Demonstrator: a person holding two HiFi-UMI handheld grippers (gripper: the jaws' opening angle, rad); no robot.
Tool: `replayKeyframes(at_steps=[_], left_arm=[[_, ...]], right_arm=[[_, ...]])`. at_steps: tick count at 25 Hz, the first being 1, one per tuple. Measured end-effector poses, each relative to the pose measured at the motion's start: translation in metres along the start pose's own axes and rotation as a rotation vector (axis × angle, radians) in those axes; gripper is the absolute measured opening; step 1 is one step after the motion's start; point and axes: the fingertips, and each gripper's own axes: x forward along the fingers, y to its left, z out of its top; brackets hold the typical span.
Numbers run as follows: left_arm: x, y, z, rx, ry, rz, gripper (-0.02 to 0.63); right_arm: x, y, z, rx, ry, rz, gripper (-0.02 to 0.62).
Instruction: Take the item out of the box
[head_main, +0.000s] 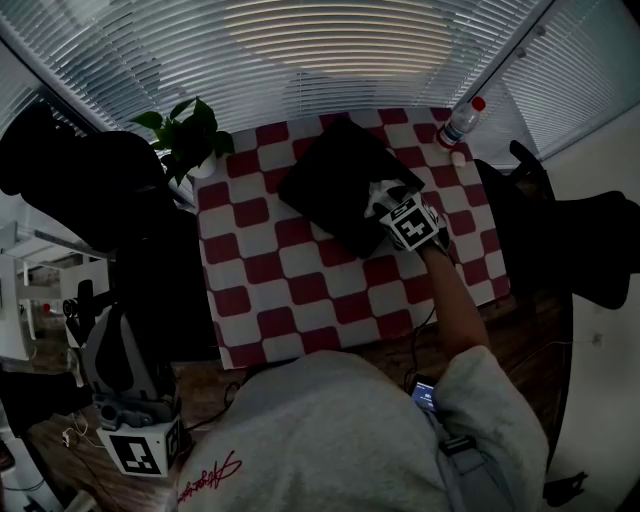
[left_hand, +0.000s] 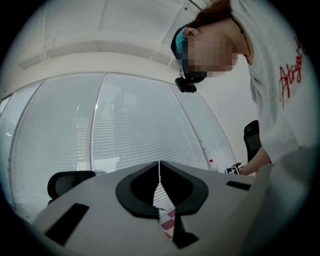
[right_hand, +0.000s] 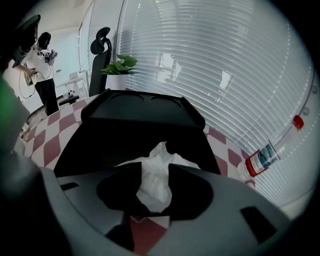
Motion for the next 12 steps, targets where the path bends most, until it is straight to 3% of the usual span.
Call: replayKeyframes(at_steps=[12], left_arm=[[-0.0026, -0.0007, -0.004, 0.009, 0.013, -0.014, 0.02]], right_arm=[[-0.0028, -0.0001, -0.0019, -0.164, 0.059, -0.046, 0.086]])
